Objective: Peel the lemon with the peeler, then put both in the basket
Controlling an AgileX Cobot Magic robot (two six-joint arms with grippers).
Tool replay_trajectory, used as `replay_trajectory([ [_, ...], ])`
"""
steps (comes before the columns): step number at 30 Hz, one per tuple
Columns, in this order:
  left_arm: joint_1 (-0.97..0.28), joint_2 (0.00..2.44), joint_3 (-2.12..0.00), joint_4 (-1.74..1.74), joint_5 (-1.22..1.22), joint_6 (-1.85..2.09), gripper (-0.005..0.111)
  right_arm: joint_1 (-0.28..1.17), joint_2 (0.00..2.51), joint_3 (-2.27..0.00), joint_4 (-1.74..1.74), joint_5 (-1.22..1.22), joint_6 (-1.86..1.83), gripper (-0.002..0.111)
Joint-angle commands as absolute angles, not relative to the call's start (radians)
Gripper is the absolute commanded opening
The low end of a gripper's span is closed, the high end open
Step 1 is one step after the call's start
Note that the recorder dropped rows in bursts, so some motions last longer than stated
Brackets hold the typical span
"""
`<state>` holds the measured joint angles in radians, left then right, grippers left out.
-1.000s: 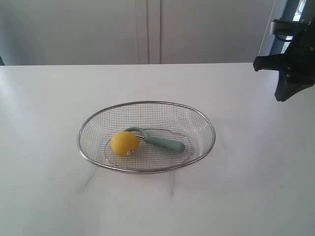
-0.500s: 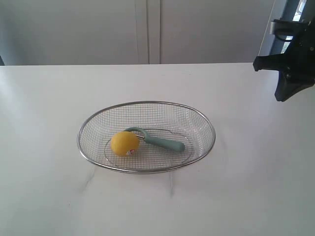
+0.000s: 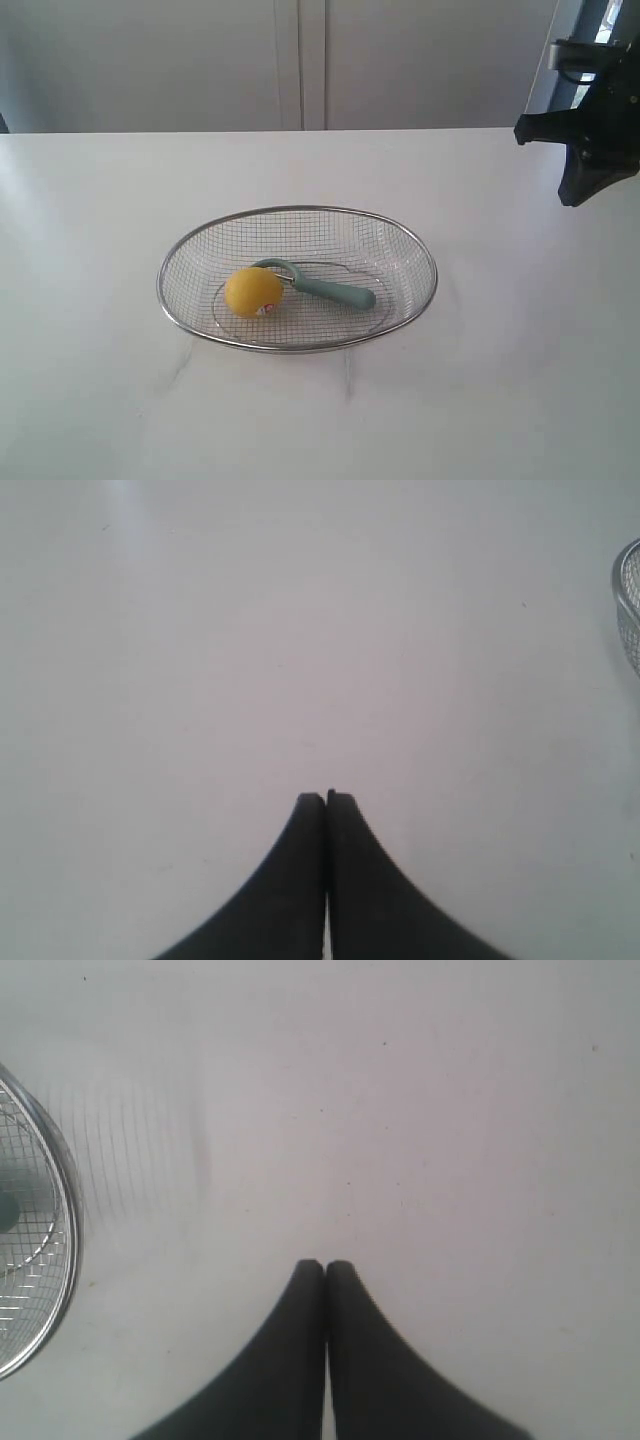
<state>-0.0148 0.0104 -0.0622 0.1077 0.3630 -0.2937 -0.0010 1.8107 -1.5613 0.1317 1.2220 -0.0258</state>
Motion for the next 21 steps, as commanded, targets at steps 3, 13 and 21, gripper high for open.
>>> replay_trajectory([
  [3,-0.012,0.0,0.0,0.099,0.369,-0.289,0.0,-0.011,1.8,-1.556,0.13,1.221,-0.024,0.0],
  [13,-0.012,0.0,0.0,0.113,0.361,-0.283,0.0,-0.011,1.806,-1.556,0.13,1.189,-0.024,0.0],
  [21,-0.012,0.0,0.0,0.061,0.361,-0.204,0.0,-0.011,1.806,-1.556,0.13,1.145,-0.024,0.0],
])
